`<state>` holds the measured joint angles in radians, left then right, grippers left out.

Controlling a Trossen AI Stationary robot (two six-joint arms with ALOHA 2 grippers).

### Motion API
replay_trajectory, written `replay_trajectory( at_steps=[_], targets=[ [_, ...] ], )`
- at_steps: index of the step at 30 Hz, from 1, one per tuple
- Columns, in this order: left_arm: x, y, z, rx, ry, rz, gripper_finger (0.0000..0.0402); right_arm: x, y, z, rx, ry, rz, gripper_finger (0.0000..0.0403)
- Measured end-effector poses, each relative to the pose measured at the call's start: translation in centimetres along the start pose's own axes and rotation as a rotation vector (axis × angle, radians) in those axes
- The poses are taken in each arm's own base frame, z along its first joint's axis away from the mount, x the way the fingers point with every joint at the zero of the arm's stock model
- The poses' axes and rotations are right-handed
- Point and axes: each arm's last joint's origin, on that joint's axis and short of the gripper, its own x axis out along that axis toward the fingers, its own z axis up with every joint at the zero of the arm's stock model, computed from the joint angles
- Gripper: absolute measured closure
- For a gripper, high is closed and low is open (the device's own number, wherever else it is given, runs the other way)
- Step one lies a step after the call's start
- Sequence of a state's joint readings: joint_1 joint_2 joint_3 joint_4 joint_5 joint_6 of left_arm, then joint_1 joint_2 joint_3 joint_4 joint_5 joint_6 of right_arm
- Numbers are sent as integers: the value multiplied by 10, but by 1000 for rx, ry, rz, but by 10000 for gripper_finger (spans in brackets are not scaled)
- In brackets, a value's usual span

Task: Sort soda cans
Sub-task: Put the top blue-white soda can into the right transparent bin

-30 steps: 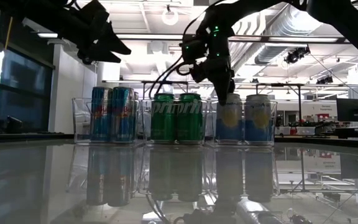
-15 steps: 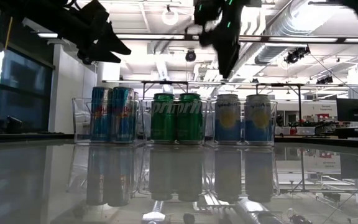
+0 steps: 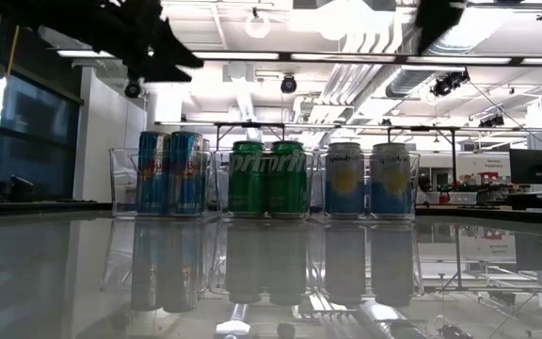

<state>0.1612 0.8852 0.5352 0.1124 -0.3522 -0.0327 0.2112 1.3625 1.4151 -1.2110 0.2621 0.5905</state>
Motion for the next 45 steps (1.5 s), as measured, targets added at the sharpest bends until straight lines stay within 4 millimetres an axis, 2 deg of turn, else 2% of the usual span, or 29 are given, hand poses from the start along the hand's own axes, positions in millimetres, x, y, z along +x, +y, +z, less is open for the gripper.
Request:
replay_trajectory(
  at_steps=[5, 11, 16, 24, 29, 35, 41, 45],
  targets=[
    [-3, -8, 9, 41, -93, -90, 69, -1, 6, -30, 222, 176, 159, 86],
    [-6, -15, 19, 66, -203, -124, 69, 12, 20, -54, 265, 342, 170, 86],
    [-7, -15, 24, 82, -255, -119, 69, 23, 22, -71, 303, 464, 151, 86],
    [-4, -16, 23, 168, -256, -105, 69, 25, 23, -71, 387, 444, 131, 86],
    [0, -18, 21, 181, -246, -104, 69, 23, 24, -78, 367, 409, 51, 86],
    [7, -20, 14, 192, -201, -109, 69, 18, 31, -86, 366, 497, 107, 86],
    [10, -22, 10, 201, -170, -112, 69, 15, 41, -94, 344, 402, 79, 86],
    [10, -22, 10, 179, -169, -113, 69, 19, 48, -98, 323, 405, 54, 86]
  ],
)
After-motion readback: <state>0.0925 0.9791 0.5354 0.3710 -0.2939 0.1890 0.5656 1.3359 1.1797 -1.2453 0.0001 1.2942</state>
